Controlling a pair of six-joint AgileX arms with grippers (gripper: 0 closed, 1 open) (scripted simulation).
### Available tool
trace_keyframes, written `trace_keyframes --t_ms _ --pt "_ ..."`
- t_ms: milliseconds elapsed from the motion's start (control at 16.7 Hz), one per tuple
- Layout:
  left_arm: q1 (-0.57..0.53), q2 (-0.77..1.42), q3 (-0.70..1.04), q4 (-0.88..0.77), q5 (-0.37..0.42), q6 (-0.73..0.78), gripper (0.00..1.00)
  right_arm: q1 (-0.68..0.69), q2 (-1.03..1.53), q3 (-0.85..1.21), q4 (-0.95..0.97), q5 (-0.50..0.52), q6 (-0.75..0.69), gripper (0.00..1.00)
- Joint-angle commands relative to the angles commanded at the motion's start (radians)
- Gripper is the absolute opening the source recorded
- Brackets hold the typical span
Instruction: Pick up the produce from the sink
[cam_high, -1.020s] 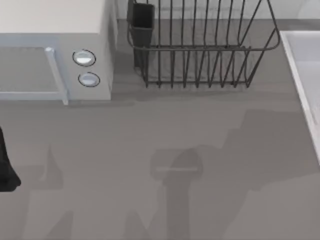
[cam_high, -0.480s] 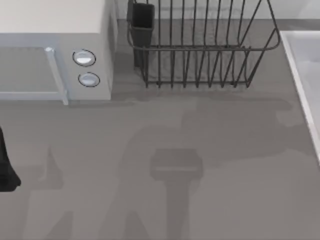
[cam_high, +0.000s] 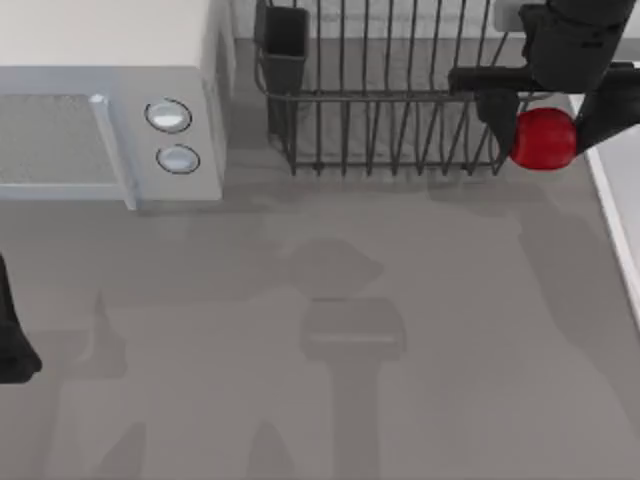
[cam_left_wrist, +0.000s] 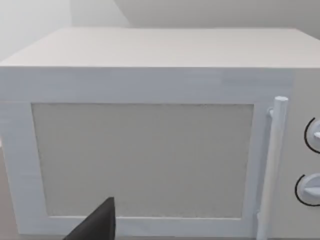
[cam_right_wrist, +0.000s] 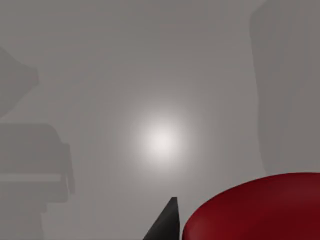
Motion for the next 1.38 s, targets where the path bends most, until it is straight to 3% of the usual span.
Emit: trace_keyframes --t_ms 240,600,1080,1380 --pt "0.000 0.000 0.000 0.000 0.000 0.000 1.00 0.126 0.029 0.044 -0.011 0.004 0.125 0.00" --pt "0.000 0.000 0.000 0.000 0.000 0.000 1.00 0.127 0.026 0.026 0.007 0.001 0.130 0.00" --pt "0.000 0.000 0.000 0.000 0.000 0.000 1.00 0.132 0.025 -0.336 0.366 0.003 0.132 0.00" --pt "0.000 0.000 0.000 0.000 0.000 0.000 1.00 0.133 0.025 -0.401 0.430 0.004 0.133 0.00"
